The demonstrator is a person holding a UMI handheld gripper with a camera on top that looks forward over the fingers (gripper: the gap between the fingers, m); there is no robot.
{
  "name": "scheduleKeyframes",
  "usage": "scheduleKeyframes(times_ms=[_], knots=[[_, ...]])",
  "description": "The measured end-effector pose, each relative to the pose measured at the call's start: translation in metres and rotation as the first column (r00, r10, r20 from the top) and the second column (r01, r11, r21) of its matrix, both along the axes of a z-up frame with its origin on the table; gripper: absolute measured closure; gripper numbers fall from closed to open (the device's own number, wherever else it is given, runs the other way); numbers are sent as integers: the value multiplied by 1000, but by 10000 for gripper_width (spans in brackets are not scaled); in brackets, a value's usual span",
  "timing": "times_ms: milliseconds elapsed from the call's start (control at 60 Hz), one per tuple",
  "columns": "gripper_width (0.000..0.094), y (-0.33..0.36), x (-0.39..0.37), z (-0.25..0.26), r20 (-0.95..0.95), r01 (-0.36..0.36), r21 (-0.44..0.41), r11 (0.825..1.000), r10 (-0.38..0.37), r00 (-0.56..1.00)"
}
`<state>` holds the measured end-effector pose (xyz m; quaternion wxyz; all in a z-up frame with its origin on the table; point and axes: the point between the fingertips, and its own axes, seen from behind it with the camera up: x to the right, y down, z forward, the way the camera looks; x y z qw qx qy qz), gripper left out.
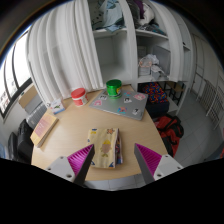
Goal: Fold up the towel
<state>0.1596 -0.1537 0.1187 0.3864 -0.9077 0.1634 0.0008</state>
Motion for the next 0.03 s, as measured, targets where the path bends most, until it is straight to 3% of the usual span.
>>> scheduleKeyframes(times_ms=[33], knots=[[100,-6,3,7,4,11,9,1000,-11,1000]])
